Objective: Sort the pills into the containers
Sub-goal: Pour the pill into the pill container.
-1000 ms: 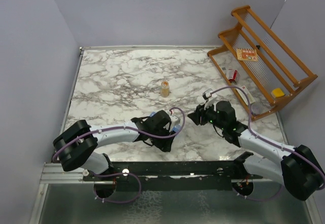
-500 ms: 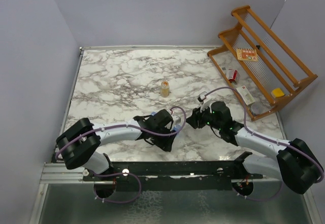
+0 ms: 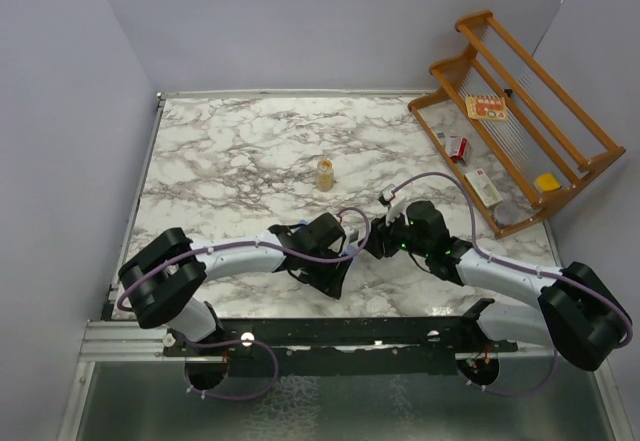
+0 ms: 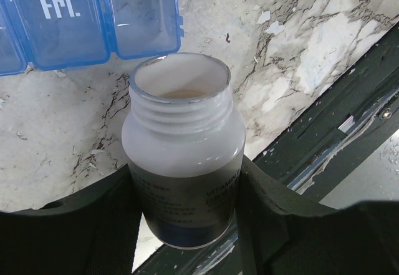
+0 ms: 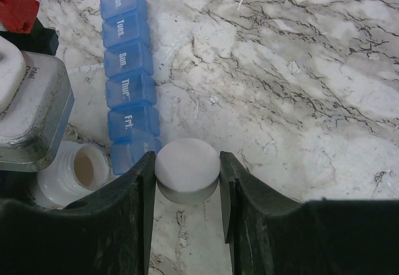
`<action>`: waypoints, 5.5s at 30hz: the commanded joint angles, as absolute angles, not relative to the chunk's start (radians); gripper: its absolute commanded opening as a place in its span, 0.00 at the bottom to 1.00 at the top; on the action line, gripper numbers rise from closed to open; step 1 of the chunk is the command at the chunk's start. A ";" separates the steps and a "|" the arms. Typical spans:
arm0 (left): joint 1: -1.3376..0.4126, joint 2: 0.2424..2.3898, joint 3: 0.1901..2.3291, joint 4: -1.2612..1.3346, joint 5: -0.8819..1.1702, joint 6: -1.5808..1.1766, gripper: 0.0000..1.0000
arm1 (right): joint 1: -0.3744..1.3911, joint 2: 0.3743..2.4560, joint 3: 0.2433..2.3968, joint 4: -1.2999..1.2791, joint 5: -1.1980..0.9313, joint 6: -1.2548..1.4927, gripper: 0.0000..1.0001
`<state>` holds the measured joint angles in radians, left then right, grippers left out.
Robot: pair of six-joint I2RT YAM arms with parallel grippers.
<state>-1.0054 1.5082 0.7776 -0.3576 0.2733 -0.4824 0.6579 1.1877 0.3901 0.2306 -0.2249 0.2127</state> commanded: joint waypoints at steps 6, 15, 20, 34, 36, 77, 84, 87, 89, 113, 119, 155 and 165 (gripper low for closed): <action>-1.013 1.566 0.795 -0.474 0.277 -0.492 0.00 | 0.666 1.189 0.412 0.229 -0.245 0.200 0.01; -1.012 1.570 0.821 -0.500 0.244 -0.487 0.00 | 0.665 1.187 0.408 0.235 -0.255 0.199 0.01; -1.010 1.583 0.849 -0.524 0.240 -0.471 0.00 | 0.666 1.189 0.407 0.236 -0.258 0.199 0.01; -0.997 1.534 0.870 -0.523 0.151 -0.452 0.00 | 0.666 1.187 0.403 0.239 -0.252 0.199 0.01; -0.997 1.518 0.862 -0.510 0.135 -0.452 0.00 | 0.666 1.187 0.403 0.239 -0.248 0.199 0.01; -1.025 1.551 0.892 -0.433 0.204 -0.469 0.00 | 0.667 1.211 0.411 0.238 -0.260 0.193 0.01; -1.025 1.573 0.914 -0.457 0.204 -0.476 0.00 | 0.667 1.215 0.411 0.242 -0.275 0.190 0.01; -1.025 1.581 0.933 -0.471 0.192 -0.467 0.00 | 0.667 1.215 0.411 0.243 -0.279 0.190 0.01; -1.025 1.591 0.945 -0.480 0.195 -0.463 0.00 | 0.668 1.215 0.411 0.244 -0.282 0.189 0.01; -1.020 1.610 0.981 -0.534 0.182 -0.440 0.00 | 0.675 1.224 0.416 0.242 -0.286 0.184 0.01; -1.021 1.622 1.003 -0.562 0.182 -0.429 0.00 | 0.675 1.227 0.416 0.243 -0.290 0.184 0.01; -0.988 1.684 1.114 -0.703 0.138 -0.366 0.00 | 0.676 1.222 0.412 0.245 -0.285 0.182 0.01; -0.992 1.694 1.143 -0.704 0.124 -0.374 0.00 | 0.676 1.220 0.411 0.245 -0.282 0.181 0.01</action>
